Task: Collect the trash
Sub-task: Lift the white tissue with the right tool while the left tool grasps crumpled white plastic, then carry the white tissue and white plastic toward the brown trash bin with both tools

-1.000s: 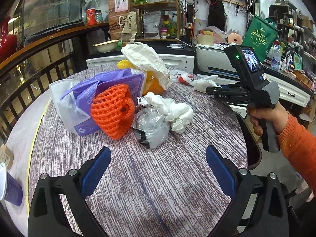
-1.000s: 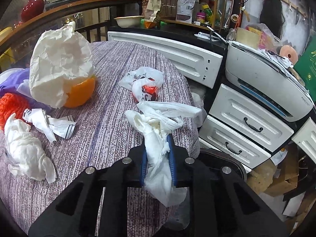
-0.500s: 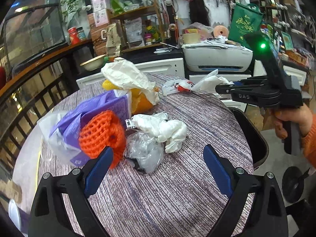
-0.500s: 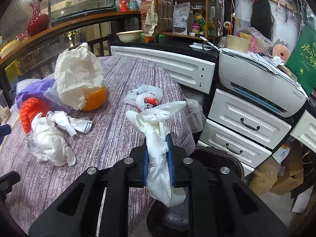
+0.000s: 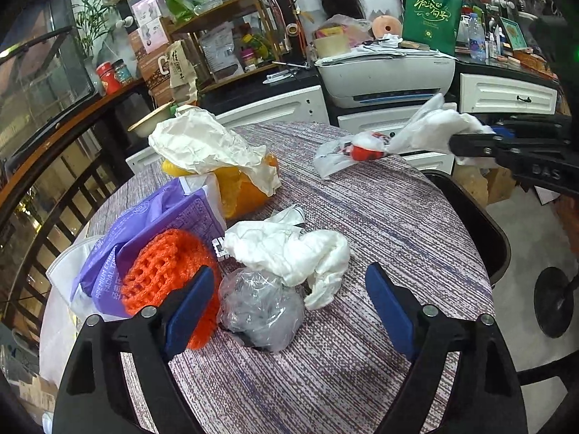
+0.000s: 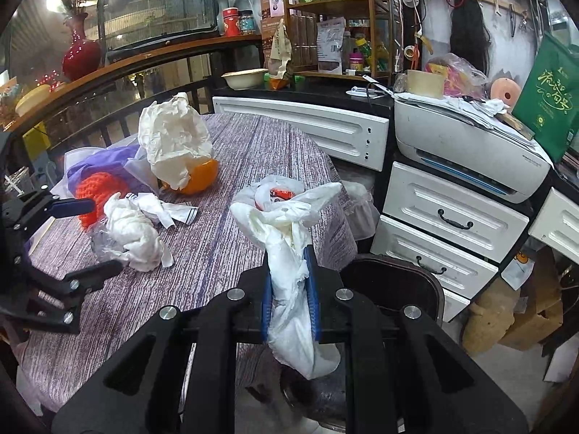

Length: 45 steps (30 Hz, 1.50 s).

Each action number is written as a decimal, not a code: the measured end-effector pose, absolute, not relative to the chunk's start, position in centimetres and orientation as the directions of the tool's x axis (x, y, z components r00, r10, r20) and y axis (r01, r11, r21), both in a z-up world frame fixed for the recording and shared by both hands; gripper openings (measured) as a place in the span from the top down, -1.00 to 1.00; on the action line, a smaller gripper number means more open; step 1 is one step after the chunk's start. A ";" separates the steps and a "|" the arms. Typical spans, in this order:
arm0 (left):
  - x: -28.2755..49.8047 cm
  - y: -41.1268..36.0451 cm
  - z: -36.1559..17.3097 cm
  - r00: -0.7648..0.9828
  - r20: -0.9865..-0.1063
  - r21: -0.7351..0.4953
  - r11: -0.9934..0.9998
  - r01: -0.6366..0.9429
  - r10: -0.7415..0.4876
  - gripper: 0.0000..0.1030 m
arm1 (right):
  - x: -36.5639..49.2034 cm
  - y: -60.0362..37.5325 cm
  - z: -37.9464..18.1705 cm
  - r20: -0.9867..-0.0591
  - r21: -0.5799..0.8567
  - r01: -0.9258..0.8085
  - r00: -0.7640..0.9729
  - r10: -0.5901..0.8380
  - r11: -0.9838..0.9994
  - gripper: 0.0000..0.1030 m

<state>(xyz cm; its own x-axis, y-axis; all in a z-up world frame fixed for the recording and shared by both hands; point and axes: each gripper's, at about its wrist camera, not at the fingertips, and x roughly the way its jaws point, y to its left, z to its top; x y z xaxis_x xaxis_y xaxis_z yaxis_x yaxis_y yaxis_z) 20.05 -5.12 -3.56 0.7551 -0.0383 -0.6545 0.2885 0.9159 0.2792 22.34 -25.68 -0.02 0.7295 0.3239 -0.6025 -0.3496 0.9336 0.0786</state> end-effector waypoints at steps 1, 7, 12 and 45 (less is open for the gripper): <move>20.2 -5.1 -3.6 0.756 -0.654 0.282 0.915 0.289 -0.037 -0.61 | 22.2 -25.9 0.0 -0.603 0.082 -0.346 0.729 0.323 0.935 0.67; 21.1 -5.5 -4.2 0.746 -0.665 0.313 0.902 0.299 -0.016 -0.51 | 21.1 -26.6 -0.3 -0.607 0.083 -0.341 0.728 0.320 0.936 0.67; 21.8 -5.9 -4.5 0.739 -0.674 0.326 0.896 0.303 -0.005 -0.37 | 20.9 -27.5 -0.7 -0.606 0.106 -0.326 0.727 0.321 0.939 0.67; 22.1 -4.0 -0.1 0.782 -0.621 0.222 0.947 0.233 -0.046 0.84 | 20.8 -23.3 -1.0 -0.586 0.270 -0.518 0.580 0.565 0.812 0.67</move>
